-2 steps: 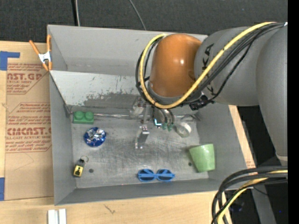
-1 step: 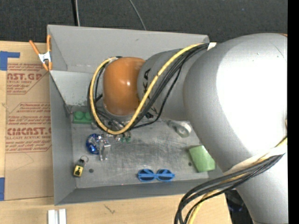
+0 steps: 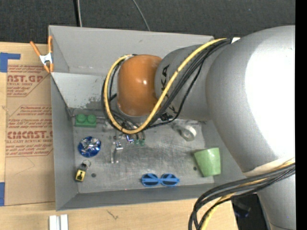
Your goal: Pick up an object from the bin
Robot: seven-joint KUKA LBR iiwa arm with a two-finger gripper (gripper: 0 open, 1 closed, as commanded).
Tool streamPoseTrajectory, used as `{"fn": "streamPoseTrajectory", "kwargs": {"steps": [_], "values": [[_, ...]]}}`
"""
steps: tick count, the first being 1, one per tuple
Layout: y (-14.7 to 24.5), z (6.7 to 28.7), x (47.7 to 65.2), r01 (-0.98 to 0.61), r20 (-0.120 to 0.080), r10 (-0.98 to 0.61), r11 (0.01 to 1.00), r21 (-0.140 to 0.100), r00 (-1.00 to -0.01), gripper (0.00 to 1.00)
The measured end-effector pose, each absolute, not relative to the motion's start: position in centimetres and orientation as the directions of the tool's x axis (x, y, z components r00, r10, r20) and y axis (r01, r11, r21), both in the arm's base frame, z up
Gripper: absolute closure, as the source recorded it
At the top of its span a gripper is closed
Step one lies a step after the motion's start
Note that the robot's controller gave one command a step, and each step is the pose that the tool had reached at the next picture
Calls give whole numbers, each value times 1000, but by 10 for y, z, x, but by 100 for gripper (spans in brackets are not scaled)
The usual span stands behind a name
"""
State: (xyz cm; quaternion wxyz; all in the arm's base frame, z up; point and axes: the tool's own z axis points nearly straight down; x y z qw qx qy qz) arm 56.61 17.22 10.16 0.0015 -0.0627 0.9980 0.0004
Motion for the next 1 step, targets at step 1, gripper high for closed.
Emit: {"fn": "streamPoseTrajectory", "kwargs": {"steps": [1], "values": [[215, 101, 560, -225, -3, -225, 974, 2, -974, 0]]}}
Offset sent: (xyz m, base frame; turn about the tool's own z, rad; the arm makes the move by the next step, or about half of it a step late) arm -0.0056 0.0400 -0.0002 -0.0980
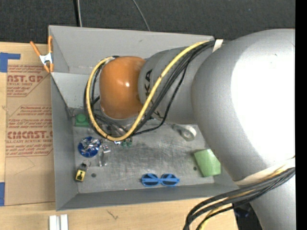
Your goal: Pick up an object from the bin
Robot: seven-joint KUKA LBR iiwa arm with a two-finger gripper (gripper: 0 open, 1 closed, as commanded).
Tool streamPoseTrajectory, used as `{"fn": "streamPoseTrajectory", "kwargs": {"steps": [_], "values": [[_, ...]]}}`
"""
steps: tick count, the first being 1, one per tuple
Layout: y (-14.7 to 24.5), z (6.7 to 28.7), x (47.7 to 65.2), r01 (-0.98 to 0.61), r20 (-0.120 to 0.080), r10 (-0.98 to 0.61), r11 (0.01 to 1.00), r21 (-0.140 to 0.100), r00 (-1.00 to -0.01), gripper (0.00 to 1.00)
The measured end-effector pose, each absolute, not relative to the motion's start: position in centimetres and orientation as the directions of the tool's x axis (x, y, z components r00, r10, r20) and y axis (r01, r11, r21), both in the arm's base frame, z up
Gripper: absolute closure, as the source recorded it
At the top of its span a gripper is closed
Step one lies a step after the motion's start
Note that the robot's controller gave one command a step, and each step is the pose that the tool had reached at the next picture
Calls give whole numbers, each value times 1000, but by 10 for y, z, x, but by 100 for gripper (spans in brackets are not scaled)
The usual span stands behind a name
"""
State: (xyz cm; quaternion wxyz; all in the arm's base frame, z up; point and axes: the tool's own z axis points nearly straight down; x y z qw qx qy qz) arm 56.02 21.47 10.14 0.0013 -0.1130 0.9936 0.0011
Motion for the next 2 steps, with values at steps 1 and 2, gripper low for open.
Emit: {"fn": "streamPoseTrajectory", "kwargs": {"steps": [1, 2], "values": [[198, 74, 556, -271, -8, -271, 963, 3, -963, 0], [245, 73, 521, -609, -11, -609, 793, -2, -793, 0]]}}
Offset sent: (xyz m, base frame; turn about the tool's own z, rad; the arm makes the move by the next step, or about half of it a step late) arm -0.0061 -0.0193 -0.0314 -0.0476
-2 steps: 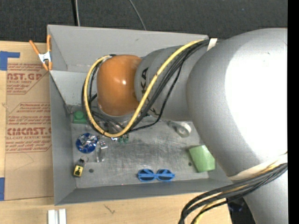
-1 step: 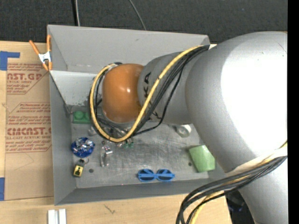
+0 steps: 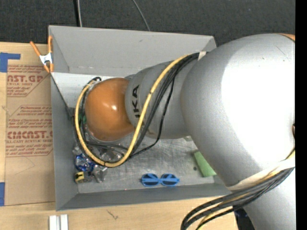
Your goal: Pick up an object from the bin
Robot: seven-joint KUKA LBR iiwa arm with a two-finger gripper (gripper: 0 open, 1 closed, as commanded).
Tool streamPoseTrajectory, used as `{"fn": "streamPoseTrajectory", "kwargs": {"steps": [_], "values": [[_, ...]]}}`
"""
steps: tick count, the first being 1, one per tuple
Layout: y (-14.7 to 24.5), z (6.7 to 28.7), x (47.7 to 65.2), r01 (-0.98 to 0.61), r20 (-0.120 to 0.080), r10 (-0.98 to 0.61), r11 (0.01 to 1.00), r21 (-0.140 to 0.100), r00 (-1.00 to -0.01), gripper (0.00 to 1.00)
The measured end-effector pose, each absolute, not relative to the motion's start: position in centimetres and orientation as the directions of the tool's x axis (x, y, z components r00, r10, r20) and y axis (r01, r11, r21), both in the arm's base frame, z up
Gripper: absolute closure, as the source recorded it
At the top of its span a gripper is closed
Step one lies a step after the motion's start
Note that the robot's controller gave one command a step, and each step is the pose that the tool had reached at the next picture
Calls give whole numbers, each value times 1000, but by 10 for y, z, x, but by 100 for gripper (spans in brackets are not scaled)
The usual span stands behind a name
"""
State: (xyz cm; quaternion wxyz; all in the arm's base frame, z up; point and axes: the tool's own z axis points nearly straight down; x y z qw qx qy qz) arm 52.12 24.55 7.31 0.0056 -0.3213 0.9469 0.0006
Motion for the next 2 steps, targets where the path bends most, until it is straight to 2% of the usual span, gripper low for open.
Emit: {"fn": "streamPoseTrajectory", "kwargs": {"steps": [1, 2], "values": [[246, 75, 523, -606, -17, -606, 796, -1, -796, 100], [249, 196, 524, -606, -12, -606, 795, -2, -795, 100]]}}
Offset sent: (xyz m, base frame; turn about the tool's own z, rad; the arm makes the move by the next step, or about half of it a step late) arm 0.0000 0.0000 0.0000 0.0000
